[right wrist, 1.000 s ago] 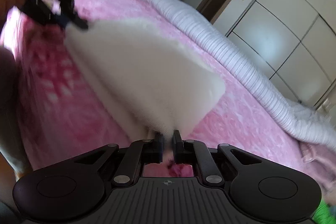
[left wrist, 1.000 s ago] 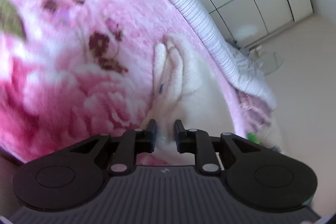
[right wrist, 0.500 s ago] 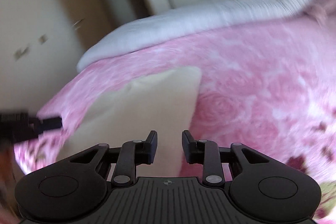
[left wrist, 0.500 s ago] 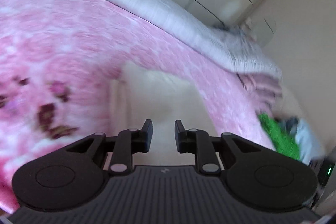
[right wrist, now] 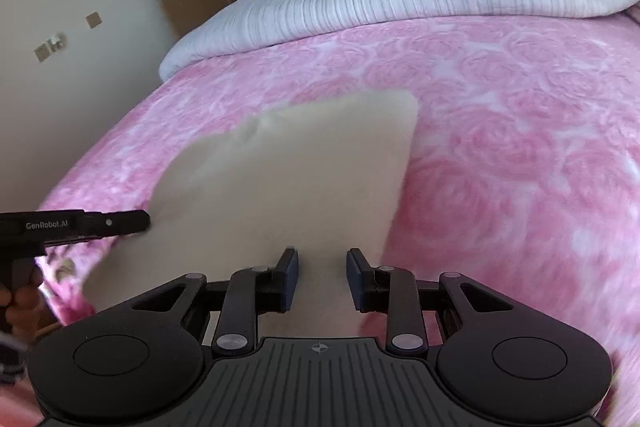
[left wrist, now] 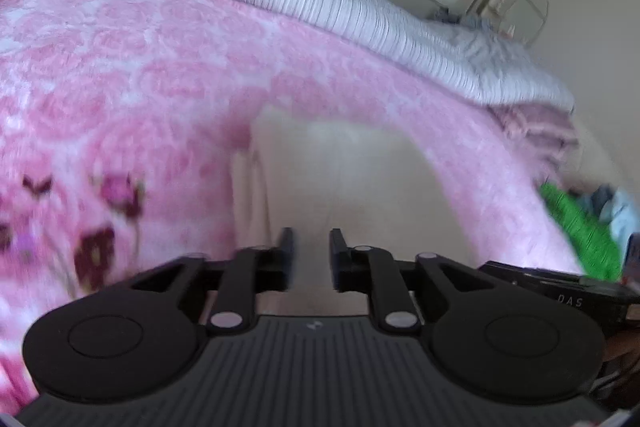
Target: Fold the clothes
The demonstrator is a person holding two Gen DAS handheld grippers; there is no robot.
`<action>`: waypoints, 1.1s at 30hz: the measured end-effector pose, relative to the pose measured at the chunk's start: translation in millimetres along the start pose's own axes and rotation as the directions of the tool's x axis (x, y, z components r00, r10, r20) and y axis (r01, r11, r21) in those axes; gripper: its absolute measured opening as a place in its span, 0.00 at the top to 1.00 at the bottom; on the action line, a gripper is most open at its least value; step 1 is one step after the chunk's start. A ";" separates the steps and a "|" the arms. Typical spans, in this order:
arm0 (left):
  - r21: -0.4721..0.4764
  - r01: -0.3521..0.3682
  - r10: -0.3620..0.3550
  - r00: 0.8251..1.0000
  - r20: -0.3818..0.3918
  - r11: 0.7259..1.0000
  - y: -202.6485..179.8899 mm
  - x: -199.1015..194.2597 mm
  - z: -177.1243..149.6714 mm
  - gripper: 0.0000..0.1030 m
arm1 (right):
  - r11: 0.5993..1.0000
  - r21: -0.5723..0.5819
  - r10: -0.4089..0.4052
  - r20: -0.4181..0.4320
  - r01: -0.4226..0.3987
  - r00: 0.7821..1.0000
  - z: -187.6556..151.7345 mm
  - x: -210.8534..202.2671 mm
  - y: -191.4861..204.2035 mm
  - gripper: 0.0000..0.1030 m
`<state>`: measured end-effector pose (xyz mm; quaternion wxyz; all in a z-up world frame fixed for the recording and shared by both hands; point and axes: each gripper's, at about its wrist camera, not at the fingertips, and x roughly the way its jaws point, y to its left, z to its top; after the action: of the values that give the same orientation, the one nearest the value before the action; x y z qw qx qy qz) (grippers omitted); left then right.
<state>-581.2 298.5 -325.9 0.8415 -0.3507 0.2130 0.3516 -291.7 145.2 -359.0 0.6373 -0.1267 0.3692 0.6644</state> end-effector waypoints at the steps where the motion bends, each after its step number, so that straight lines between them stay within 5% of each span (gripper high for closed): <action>1: 0.001 -0.004 0.004 1.000 -0.009 1.000 2.6 8.4 11.4 0.72 | 1.000 -0.013 0.001 0.017 -0.001 1.000 11.7 1.3 -6.3 0.71; 4: 0.023 -0.035 0.037 0.998 -0.059 0.999 10.4 43.7 45.1 0.63 | 0.999 -0.052 0.004 0.061 -0.001 0.998 46.6 7.2 -25.5 0.71; 9: -0.039 -0.030 0.024 0.989 -0.149 0.999 38.5 96.8 65.7 0.67 | 1.000 -0.030 0.008 -0.019 -0.008 1.000 82.8 55.3 -63.7 0.68; 11: -0.092 0.020 -0.032 0.991 -0.130 0.996 51.5 104.6 61.7 0.90 | 1.000 -0.004 0.010 -0.030 -0.010 1.000 89.1 71.4 -75.6 0.66; 12: -0.102 0.042 -0.053 0.994 -0.101 0.994 55.5 103.4 59.6 0.94 | 1.000 0.014 0.013 -0.022 -0.013 1.000 90.9 77.8 -80.4 0.65; 16: -0.047 0.072 -0.072 0.997 -0.009 0.996 64.0 96.4 43.6 0.93 | 0.997 0.064 0.033 -0.018 -0.031 0.999 91.3 99.7 -91.0 0.65; 21: -0.079 0.041 -0.043 0.999 -0.024 0.996 81.3 109.2 35.8 0.88 | 0.994 0.108 0.019 -0.066 -0.011 0.998 84.3 126.5 -100.5 0.65; 24: -0.015 -0.009 0.009 0.999 -0.041 1.000 64.5 99.8 51.8 0.86 | 0.998 0.069 -0.010 -0.072 0.015 0.997 94.0 117.1 -97.6 0.65; 29: 0.096 0.015 -0.021 0.998 0.057 0.995 26.2 79.5 78.6 0.88 | 0.998 -0.049 -0.037 0.016 0.038 0.999 104.1 91.1 -74.8 0.65; 33: 0.240 0.024 -0.021 1.000 -0.018 0.971 0.8 112.9 66.9 0.88 | 0.987 -0.160 0.018 0.039 -0.012 0.999 103.7 98.0 -49.4 0.65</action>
<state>-499.6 398.3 -350.2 0.8799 -0.2515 0.2563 0.3110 -229.1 282.5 -365.8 0.6274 -0.1611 0.3027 0.6991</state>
